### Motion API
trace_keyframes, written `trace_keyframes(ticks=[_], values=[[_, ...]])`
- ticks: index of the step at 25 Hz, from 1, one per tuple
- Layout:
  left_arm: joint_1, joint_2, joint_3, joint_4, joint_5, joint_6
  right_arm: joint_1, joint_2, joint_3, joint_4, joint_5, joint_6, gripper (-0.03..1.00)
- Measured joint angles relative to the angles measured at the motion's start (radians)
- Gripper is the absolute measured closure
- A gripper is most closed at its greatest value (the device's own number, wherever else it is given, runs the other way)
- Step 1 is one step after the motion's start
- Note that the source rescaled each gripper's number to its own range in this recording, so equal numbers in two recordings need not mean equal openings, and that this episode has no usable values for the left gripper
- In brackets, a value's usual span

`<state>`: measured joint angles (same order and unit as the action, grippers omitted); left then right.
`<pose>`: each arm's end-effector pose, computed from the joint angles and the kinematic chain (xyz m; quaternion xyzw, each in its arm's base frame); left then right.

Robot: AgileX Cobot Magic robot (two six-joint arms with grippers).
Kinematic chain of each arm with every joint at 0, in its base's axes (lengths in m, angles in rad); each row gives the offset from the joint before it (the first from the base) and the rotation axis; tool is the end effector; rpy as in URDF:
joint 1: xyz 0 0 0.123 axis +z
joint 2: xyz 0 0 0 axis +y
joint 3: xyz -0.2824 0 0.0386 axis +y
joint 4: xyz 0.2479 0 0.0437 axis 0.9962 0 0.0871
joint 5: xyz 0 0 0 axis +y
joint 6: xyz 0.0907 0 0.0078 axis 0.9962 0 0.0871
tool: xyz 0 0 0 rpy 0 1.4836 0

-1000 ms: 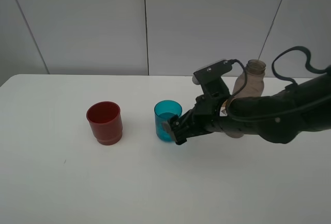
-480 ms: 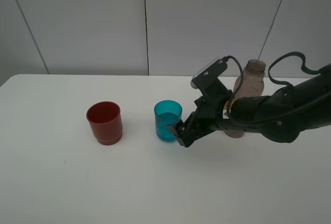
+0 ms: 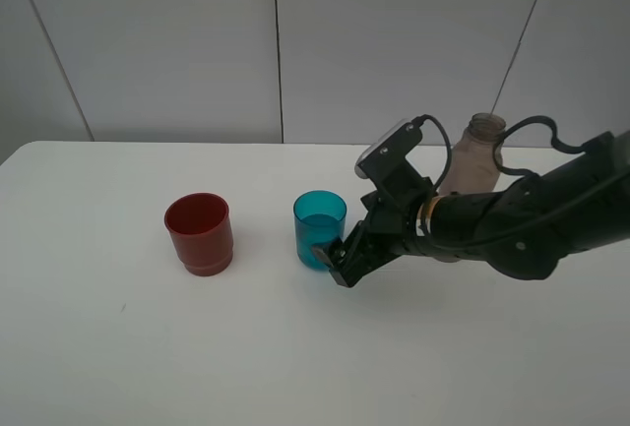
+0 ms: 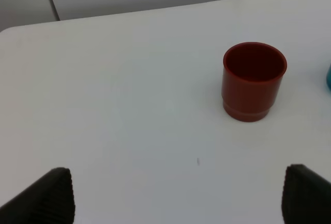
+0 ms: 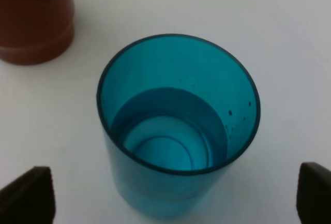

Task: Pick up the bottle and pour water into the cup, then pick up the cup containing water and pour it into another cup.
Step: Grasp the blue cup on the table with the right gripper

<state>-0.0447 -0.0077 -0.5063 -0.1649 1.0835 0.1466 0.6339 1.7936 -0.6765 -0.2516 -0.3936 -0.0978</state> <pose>-0.0089 -0.0128 0.2779 0.0861 0.8483 -0.0558 0.5195 0.2528 0.1966 0.1315 -0.4337 0.7824 0.1094 0.4334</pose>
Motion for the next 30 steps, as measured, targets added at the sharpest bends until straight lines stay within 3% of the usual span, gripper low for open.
trace_keyframes(ticks=[10, 30], values=[[0.000, 0.000, 0.000, 0.000, 0.000, 0.000, -0.050, 0.031, -0.008, -0.248, -0.109, 0.211, -0.03], [0.000, 0.000, 0.000, 0.000, 0.000, 0.000, -0.081, 0.117, -0.013, -0.298, -0.235, 0.232, -0.03]])
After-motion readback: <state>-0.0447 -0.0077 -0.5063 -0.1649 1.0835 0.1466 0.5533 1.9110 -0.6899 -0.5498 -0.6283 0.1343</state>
